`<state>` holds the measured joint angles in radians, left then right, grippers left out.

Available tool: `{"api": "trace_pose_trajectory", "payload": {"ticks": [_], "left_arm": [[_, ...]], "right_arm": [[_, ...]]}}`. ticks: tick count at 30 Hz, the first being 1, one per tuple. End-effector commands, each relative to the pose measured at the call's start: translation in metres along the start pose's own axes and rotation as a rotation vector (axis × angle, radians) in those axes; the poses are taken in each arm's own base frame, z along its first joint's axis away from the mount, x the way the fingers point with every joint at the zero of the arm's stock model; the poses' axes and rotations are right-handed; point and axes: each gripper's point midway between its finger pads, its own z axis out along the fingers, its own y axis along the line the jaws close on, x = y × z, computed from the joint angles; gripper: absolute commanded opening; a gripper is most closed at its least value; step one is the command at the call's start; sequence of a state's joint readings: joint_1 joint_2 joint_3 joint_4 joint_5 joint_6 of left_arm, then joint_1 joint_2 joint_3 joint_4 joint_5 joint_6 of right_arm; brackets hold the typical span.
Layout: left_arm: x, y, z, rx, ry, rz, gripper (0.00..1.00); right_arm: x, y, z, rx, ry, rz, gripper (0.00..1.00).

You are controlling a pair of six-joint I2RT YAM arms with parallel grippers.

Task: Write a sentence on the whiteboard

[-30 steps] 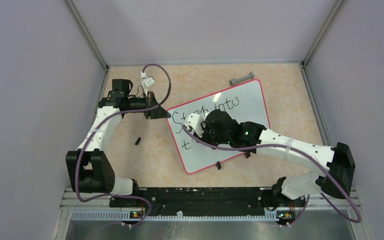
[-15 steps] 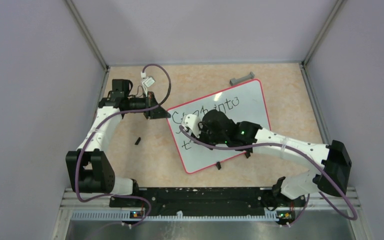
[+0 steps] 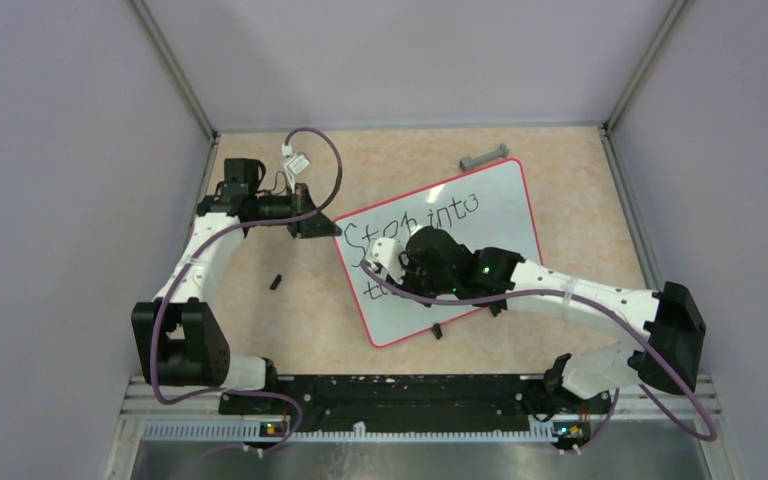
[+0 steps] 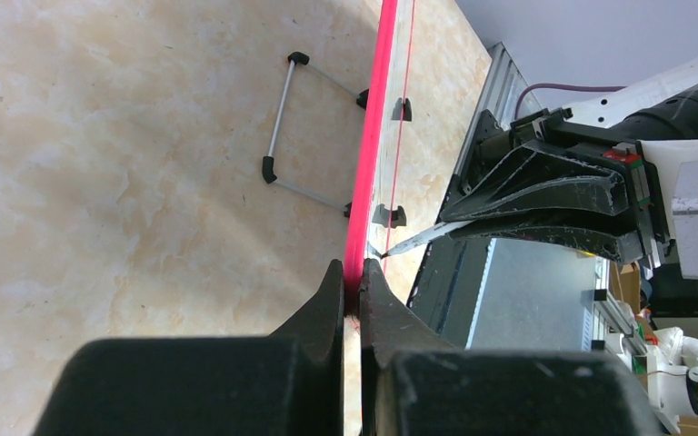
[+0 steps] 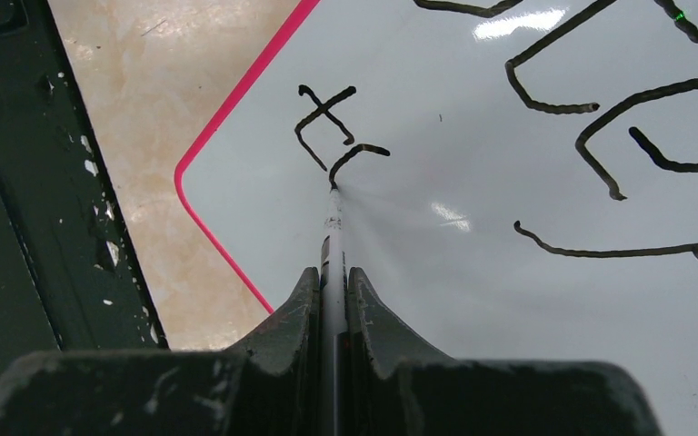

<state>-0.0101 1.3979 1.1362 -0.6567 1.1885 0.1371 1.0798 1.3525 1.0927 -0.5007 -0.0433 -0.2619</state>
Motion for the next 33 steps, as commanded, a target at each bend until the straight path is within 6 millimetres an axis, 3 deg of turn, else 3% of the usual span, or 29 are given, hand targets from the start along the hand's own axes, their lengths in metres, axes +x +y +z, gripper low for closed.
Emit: {"api": "trace_pose_trajectory", "payload": {"ticks": [1,7,17,27,33], "left_arm": [[0.003,0.004,0.0,-0.033,0.002,0.042,0.0],[0.003,0.004,0.0,-0.032,0.003,0.042,0.0],[0.002,0.004,0.0,-0.032,0.003,0.042,0.0],[0.002,0.005,0.0,-0.032,0.003,0.041,0.0],[0.002,0.005,0.0,-0.032,0.004,0.04,0.0]], "right_arm": [[-0.003,-0.023,-0.012,0.102,-0.009,0.001,0.0],[-0.018,-0.043,-0.019,0.166,-0.043,0.029,0.0],[-0.035,-0.048,-0.013,0.174,-0.081,0.038,0.0],[-0.036,-0.03,-0.004,0.099,-0.079,0.026,0.0],[-0.042,-0.013,-0.016,0.005,-0.116,0.012,0.0]]}}
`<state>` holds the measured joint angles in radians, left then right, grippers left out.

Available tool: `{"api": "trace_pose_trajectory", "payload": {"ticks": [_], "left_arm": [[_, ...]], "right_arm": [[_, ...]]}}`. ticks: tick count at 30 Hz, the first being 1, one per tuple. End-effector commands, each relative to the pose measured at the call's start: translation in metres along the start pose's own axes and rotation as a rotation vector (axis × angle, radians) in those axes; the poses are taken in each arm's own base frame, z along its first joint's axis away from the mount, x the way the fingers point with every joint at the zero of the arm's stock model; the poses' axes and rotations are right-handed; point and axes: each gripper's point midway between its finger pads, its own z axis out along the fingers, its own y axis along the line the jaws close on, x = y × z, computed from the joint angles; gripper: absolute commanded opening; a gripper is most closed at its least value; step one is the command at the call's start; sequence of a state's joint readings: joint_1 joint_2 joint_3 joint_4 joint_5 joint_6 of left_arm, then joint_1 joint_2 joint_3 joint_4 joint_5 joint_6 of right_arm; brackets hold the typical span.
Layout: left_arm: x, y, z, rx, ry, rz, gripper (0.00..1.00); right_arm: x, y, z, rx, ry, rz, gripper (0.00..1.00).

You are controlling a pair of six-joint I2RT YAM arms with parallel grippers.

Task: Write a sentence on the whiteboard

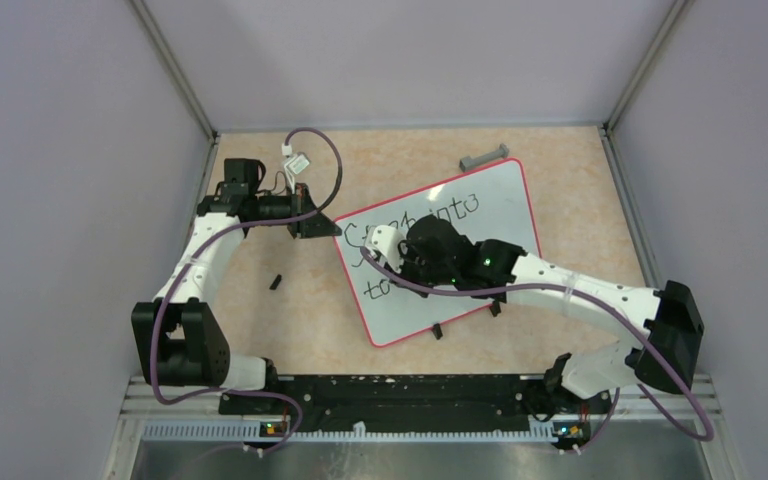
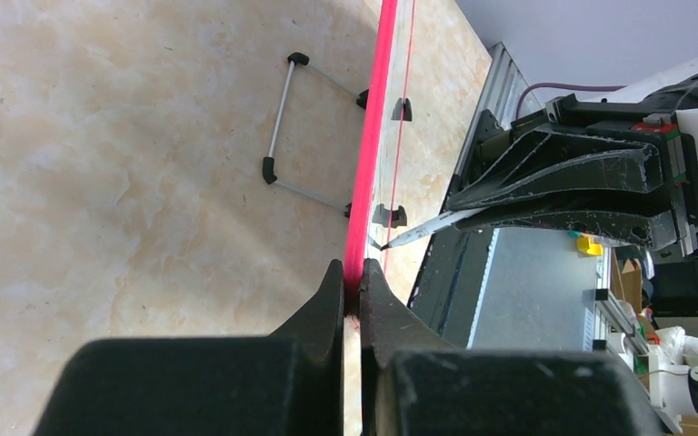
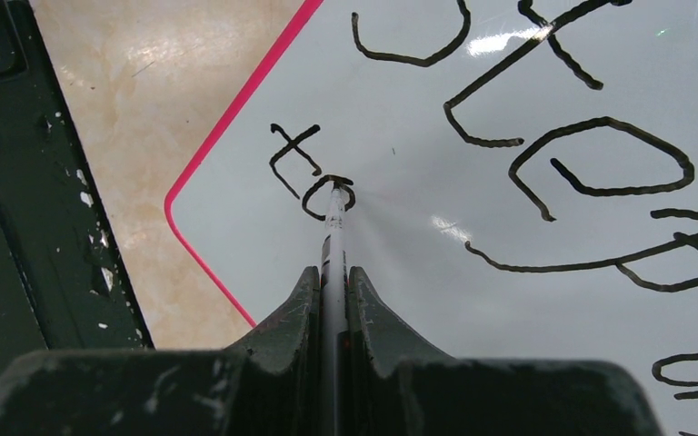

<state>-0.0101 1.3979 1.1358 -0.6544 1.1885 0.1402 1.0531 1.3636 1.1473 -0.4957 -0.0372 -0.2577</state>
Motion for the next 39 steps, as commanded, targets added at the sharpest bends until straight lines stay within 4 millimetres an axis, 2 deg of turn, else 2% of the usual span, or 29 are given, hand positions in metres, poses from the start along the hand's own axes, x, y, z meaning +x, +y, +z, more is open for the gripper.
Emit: {"api": "trace_pose_trajectory", "payload": {"ticks": [1,6,12,22,39], "left_arm": [[0.002,0.005,0.0,-0.031,0.004,0.035,0.0],[0.002,0.005,0.0,-0.032,0.005,0.036,0.0],[0.004,0.005,0.0,-0.035,0.006,0.035,0.0],[0.003,0.004,0.0,-0.031,0.004,0.037,0.0],[0.003,0.003,0.0,-0.025,0.001,0.041,0.0]], "right_arm": [[-0.024,0.005,-0.013,-0.041,-0.077,-0.011,0.0],[-0.022,0.008,-0.031,-0.058,-0.084,-0.036,0.0],[-0.007,0.009,-0.04,-0.074,-0.069,-0.033,0.0],[0.005,0.009,-0.028,-0.066,-0.064,-0.005,0.0],[-0.012,-0.017,-0.017,0.057,-0.078,0.036,0.0]]}}
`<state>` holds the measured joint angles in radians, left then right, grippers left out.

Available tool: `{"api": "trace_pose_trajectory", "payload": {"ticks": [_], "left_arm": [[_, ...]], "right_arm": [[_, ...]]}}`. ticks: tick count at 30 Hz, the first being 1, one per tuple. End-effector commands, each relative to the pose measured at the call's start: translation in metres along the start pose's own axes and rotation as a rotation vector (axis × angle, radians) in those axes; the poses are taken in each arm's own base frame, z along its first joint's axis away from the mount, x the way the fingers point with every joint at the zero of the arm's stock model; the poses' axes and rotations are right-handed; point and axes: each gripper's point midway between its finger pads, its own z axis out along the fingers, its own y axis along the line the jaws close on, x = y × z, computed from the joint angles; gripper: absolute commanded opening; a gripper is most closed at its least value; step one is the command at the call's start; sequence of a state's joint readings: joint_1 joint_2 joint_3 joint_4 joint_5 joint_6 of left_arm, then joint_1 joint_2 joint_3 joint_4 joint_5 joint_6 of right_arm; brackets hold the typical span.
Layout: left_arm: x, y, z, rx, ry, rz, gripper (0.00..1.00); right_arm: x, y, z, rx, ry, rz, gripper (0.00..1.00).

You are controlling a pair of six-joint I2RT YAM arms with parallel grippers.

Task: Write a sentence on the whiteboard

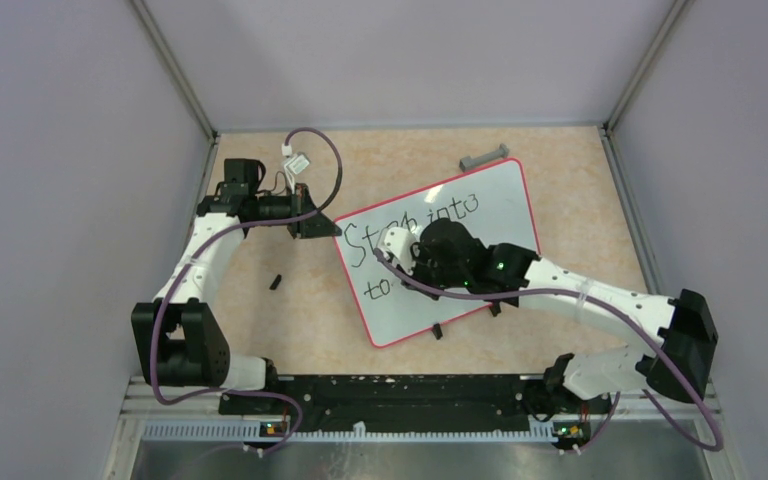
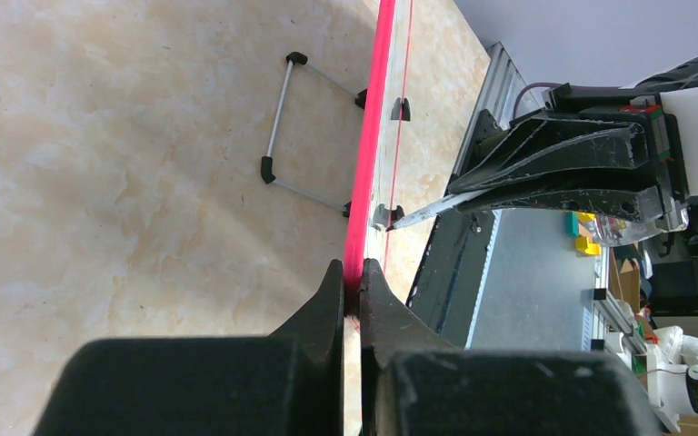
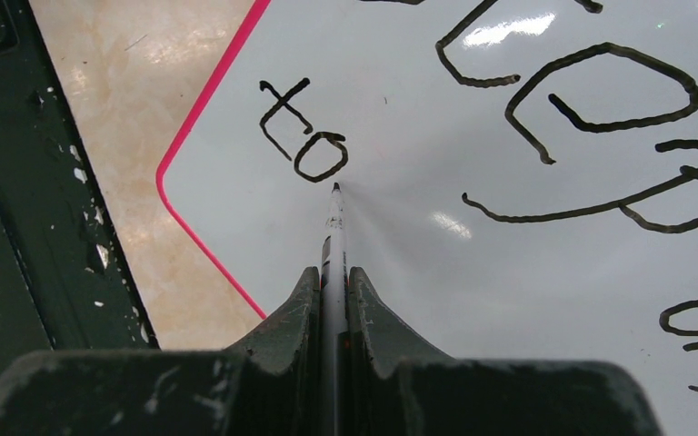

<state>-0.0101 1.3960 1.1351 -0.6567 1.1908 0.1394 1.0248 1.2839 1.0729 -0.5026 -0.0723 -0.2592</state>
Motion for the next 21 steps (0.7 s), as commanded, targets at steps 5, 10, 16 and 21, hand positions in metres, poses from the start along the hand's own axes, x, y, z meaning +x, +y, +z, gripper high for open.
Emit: {"api": "trace_pose_trajectory", "payload": {"ticks": [5,10,16,21], "left_arm": [[0.003,0.003,0.0,-0.028,0.001,0.044,0.0],[0.004,0.004,0.0,-0.026,0.003,0.04,0.0],[0.003,0.005,0.0,-0.027,0.003,0.04,0.0],[0.003,0.005,0.001,-0.028,0.004,0.037,0.0]], "right_arm": [[-0.03,-0.022,-0.001,0.094,-0.072,0.024,0.0],[-0.028,-0.032,-0.004,0.143,-0.065,0.037,0.0],[-0.024,-0.039,-0.008,0.164,-0.057,0.048,0.0],[-0.013,-0.033,-0.007,0.138,-0.035,0.045,0.0]]}}
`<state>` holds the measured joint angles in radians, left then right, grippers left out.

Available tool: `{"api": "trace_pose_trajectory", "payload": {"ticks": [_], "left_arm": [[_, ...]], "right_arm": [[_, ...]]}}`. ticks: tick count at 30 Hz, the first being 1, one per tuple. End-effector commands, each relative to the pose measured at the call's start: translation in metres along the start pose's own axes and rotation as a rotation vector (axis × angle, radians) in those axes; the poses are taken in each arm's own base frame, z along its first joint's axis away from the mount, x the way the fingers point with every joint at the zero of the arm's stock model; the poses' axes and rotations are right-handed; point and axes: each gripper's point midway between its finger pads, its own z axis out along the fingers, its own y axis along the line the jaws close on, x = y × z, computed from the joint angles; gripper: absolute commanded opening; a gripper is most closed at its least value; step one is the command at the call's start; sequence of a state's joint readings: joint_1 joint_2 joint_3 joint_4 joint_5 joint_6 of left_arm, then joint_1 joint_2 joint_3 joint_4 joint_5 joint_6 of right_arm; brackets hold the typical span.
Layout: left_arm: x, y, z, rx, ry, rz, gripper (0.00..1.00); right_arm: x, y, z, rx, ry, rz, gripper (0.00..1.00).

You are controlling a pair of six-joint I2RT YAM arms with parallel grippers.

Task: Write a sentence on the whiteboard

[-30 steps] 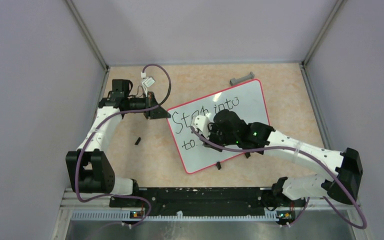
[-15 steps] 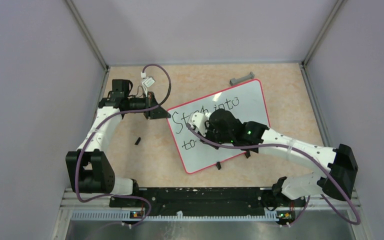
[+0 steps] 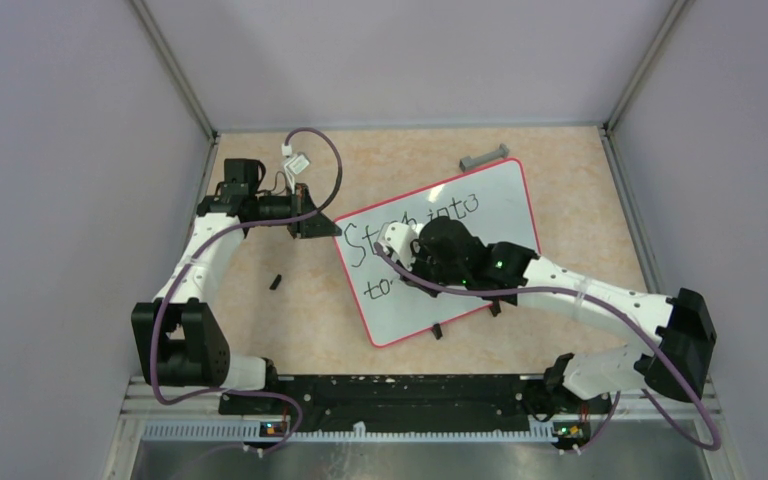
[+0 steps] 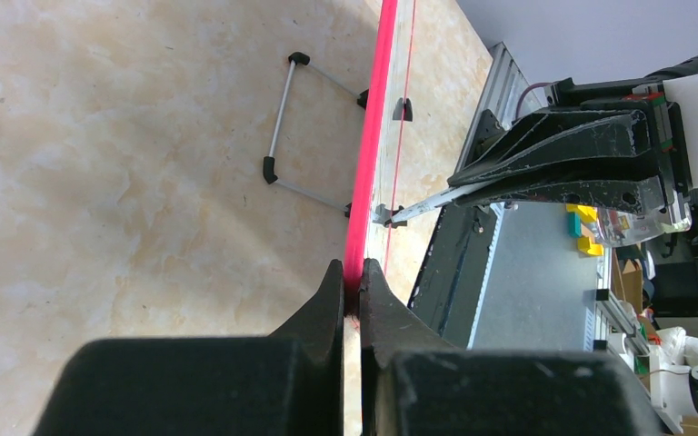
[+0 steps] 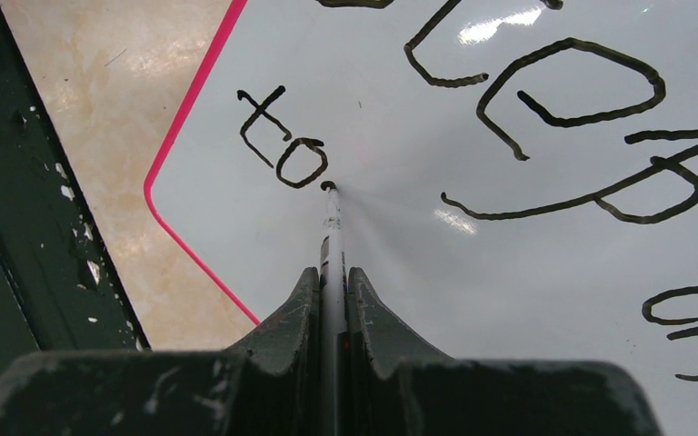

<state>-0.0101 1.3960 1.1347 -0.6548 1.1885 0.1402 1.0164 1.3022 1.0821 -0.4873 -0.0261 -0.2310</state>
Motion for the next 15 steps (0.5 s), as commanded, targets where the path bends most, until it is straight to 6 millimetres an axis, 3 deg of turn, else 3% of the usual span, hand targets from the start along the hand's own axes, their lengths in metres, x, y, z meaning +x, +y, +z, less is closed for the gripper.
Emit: {"api": "trace_pose_trajectory", "payload": {"ticks": [1,8,15], "left_arm": [[0.003,0.005,0.001,-0.026,0.005,0.035,0.0],[0.003,0.006,0.001,-0.026,0.005,0.033,0.0],[0.003,0.006,0.001,-0.029,0.006,0.033,0.0]], "right_arm": [[-0.01,-0.019,-0.008,0.071,-0.034,0.01,0.0],[0.009,-0.003,0.001,-0.012,0.01,-0.007,0.0],[0.012,0.004,0.003,-0.034,0.021,-0.02,0.0]]}}
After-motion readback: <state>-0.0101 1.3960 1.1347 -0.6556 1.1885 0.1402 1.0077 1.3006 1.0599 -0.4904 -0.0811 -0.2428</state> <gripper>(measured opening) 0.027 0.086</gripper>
